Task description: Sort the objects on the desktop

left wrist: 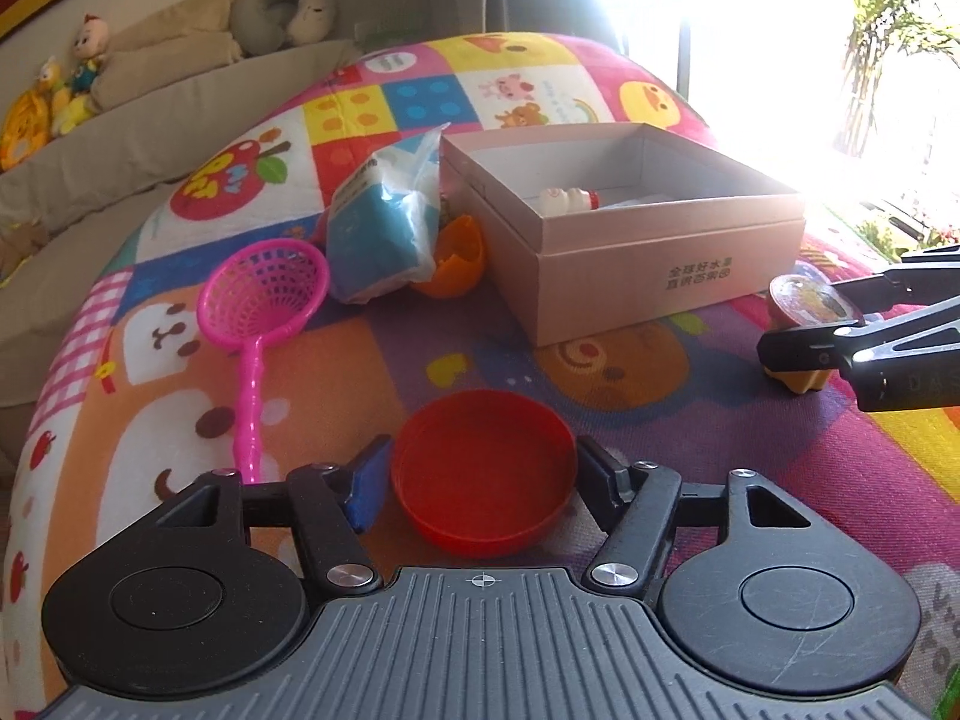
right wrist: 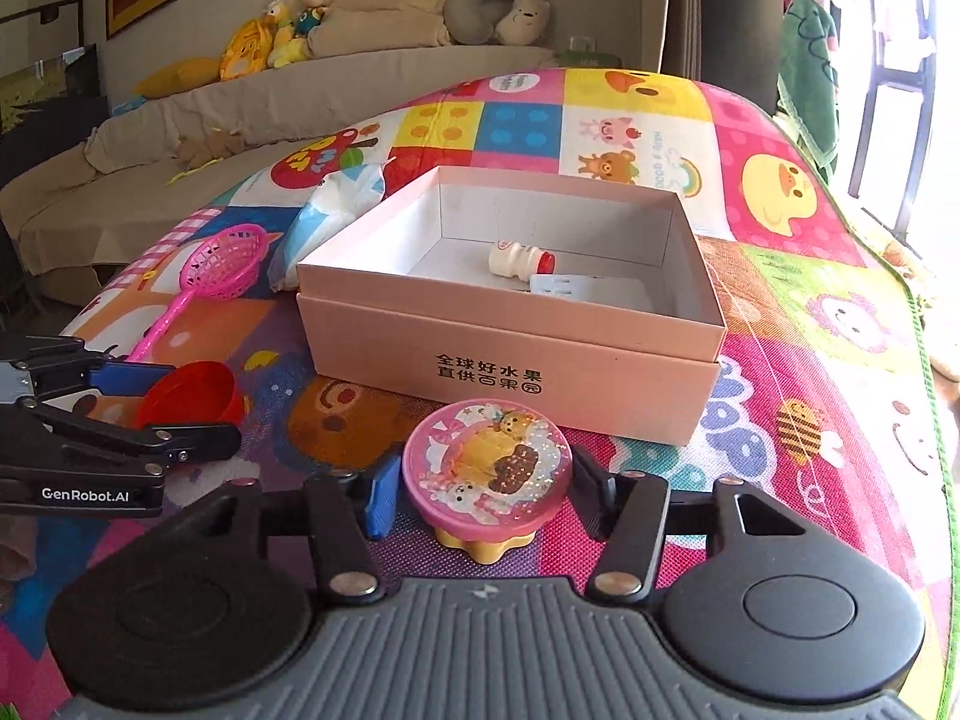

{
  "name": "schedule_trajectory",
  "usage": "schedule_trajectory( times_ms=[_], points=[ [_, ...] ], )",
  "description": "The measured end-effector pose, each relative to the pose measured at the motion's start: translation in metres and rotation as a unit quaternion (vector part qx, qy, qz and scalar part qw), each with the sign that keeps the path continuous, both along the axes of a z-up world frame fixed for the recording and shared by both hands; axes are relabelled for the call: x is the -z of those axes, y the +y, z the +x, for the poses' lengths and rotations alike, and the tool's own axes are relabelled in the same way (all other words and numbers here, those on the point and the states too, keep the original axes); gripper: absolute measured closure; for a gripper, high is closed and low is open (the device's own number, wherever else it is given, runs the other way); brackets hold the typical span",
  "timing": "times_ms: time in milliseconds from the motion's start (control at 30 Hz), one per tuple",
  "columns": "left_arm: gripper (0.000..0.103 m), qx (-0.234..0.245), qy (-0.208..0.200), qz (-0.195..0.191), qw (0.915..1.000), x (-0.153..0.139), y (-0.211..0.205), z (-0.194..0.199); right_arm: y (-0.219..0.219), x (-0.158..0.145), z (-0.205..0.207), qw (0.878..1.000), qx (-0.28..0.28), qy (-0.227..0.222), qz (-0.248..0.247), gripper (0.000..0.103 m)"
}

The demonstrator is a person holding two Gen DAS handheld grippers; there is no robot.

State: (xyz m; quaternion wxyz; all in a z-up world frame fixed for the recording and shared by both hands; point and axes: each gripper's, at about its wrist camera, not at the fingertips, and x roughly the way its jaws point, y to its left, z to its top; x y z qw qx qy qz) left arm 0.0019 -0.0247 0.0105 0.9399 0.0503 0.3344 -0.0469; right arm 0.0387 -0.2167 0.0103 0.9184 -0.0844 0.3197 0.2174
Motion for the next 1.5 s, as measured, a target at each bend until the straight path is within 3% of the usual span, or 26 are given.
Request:
schedule_trajectory(
  times_ms=[133,333,433,533,633,733,833,1033,1167,1267,1433,1500],
  points=[
    [0.034,0.019,-0.032,-0.024,0.9990,-0.030,-0.003,-0.006,-0.017,-0.023,-0.017,1.000,-0.020,0.003,0.014,0.047],
    [0.034,0.063,-0.141,0.003,0.9880,-0.097,-0.031,0.013,-0.050,-0.116,-0.027,0.991,-0.012,-0.108,0.076,0.047],
    [0.034,0.069,-0.151,0.004,0.9860,-0.106,-0.045,0.041,-0.057,-0.141,-0.011,0.986,0.013,-0.141,0.093,0.047],
    [0.032,0.082,-0.130,-0.029,0.9877,-0.105,-0.050,0.071,-0.057,-0.150,0.016,0.985,0.023,-0.128,0.115,0.047],
    [0.021,0.068,-0.102,-0.038,0.9917,-0.091,-0.047,0.085,-0.048,-0.148,0.048,0.987,0.024,-0.101,0.121,0.047],
    [0.012,0.064,-0.093,-0.038,0.9929,-0.075,-0.032,0.072,-0.036,-0.137,0.079,0.991,0.039,-0.078,0.101,0.047],
    [0.009,0.050,-0.079,-0.030,0.9952,-0.058,-0.017,0.059,-0.023,-0.118,0.117,0.994,0.055,-0.046,0.087,0.047],
    [0.008,-0.009,-0.047,-0.031,0.9984,-0.035,0.023,0.046,0.004,-0.086,0.168,0.993,0.089,-0.038,0.062,0.043],
    [0.007,-0.063,-0.044,-0.036,0.9964,-0.026,0.050,0.037,0.012,-0.078,0.159,0.994,0.079,-0.026,0.068,0.042],
    [0.006,-0.099,-0.042,-0.037,0.9935,-0.020,0.064,0.034,0.027,-0.080,0.141,0.997,0.042,-0.020,0.062,0.041],
    [0.003,-0.125,-0.046,-0.017,0.9909,-0.014,0.073,0.024,0.072,-0.084,0.129,0.997,-0.018,0.004,0.072,0.033],
    [0.003,-0.131,-0.046,-0.011,0.9903,-0.013,0.079,0.018,0.095,-0.086,0.131,0.997,-0.033,0.009,0.075,0.025]
  ],
)
